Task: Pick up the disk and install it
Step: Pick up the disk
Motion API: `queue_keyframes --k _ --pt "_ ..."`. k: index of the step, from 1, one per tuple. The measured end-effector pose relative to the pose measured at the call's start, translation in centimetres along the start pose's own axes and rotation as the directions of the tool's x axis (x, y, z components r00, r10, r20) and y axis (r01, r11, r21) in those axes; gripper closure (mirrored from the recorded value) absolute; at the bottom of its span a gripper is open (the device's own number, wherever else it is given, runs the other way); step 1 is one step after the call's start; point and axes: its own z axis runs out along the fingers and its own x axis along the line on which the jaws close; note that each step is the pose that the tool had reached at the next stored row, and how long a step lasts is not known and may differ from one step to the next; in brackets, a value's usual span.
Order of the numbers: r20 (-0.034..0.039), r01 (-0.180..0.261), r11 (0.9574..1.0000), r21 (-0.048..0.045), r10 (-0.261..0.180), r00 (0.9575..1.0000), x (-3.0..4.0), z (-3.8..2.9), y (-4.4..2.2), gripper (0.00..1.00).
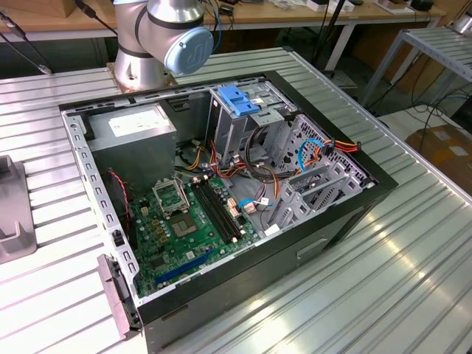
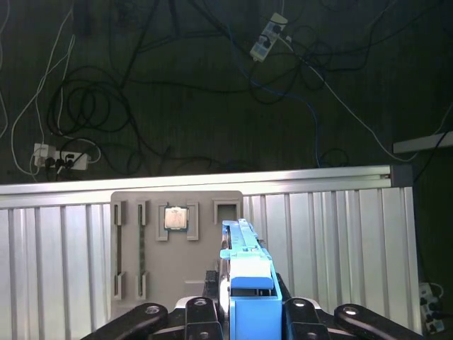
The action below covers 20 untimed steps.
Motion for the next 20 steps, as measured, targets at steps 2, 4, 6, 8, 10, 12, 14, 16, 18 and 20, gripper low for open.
queue_keyframes --k 2,4,6,8,10,12,14,16,18,20 --pt "0.0 0.0 1.0 0.0 0.0 1.0 -0.01 -0.07 0.0 0.63" --pt "0.0 0.0 1.0 0.0 0.0 1.0 -0.02 -0.23 0.01 0.63" --pt "0.0 0.0 1.0 0.0 0.0 1.0 -0.03 -0.4 0.02 0.63" --pt "0.0 0.0 1.0 0.0 0.0 1.0 -0.04 -0.58 0.03 0.63" --pt "0.0 0.0 1.0 0.0 0.0 1.0 -0.05 -0.74 0.04 0.63" --pt "0.0 0.0 1.0 0.0001 0.0 1.0 -0.07 -0.97 0.05 0.63" --pt "0.0 0.0 1.0 0.0 0.0 1.0 -0.08 -1.16 0.06 0.63" --pt "0.0 0.0 1.0 0.0 0.0 1.0 -0.1 -1.42 0.07 0.63" --pt "0.0 0.0 1.0 0.0 0.0 1.0 -0.11 -1.7 0.08 0.63" --pt "0.0 0.0 1.0 0.0 0.0 1.0 -0.13 -1.92 0.09 0.63"
